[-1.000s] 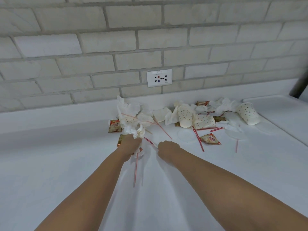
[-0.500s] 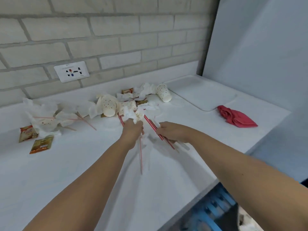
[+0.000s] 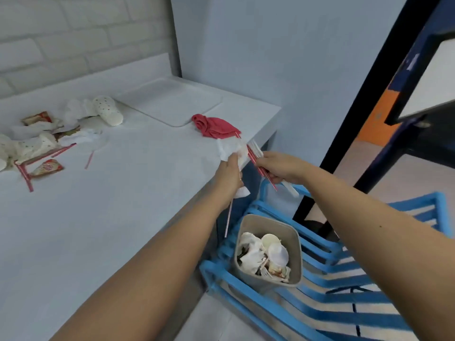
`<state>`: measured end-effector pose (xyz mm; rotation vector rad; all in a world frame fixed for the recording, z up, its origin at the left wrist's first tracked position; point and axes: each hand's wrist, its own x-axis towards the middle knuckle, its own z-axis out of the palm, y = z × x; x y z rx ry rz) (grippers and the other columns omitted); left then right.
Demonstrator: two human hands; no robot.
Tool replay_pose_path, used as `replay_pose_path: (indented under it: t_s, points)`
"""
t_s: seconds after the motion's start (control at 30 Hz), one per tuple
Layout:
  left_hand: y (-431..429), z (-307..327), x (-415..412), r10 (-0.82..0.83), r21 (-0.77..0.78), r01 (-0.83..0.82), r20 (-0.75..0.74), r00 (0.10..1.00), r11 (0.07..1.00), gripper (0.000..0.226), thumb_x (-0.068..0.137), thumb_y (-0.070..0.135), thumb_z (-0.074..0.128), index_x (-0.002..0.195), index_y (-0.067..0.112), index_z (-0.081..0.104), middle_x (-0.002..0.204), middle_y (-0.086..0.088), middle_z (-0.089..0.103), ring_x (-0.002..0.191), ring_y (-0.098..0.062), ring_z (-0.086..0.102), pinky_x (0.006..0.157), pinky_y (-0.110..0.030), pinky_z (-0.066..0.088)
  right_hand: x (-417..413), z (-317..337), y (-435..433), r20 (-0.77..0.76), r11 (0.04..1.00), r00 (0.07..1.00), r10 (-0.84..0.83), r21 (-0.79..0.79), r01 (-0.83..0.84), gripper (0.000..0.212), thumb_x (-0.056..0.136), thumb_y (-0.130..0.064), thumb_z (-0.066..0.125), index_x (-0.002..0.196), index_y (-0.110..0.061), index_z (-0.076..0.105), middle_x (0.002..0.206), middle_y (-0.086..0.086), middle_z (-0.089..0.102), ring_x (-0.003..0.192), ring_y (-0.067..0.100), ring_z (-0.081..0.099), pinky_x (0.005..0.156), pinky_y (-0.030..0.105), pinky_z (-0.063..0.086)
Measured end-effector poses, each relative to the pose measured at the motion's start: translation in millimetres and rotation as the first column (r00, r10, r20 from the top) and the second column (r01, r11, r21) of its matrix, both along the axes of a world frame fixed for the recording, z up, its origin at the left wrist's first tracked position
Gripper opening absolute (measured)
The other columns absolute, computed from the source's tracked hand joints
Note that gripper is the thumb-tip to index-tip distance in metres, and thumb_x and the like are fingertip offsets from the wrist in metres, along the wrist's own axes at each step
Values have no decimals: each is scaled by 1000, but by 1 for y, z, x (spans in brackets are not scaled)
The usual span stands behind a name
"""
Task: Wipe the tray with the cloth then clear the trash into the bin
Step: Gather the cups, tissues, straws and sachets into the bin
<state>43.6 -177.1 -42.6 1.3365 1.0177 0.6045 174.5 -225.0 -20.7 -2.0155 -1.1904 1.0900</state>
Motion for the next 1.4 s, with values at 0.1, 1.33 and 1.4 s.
replay_pose_path:
  t_s: [0.1,1.33,1.4]
  points:
    - [-27,-37,26,-124,-86,122,-16,992,989,32,99,26,34,129,27,46,97,9,46,83,-17,52,55,-22,47,34,-33,-40,-4,993,999,-49,-111,48,21,95,-14,37,74,-17,37,56,-2,31,45,9,22,42,19,19]
    - [-34,-208,76,-233,114,444,-721,653,889,49,93,25,54,139,14,39,143,-11,38,127,-27,43,102,-33,38,21,-219,-57,154,670,819,552,-666,-326,38,94,-12,47,130,-1,53,131,14,55,117,28,53,100,36,43]
    - [-32,-193,76,-180,183,403,-680,711,897,40,96,23,47,135,12,44,134,-12,46,122,-26,46,97,-33,40,25,-209,-51,119,666,834,538,-667,-335,36,95,-10,47,129,1,54,118,15,62,100,23,58,91,36,49]
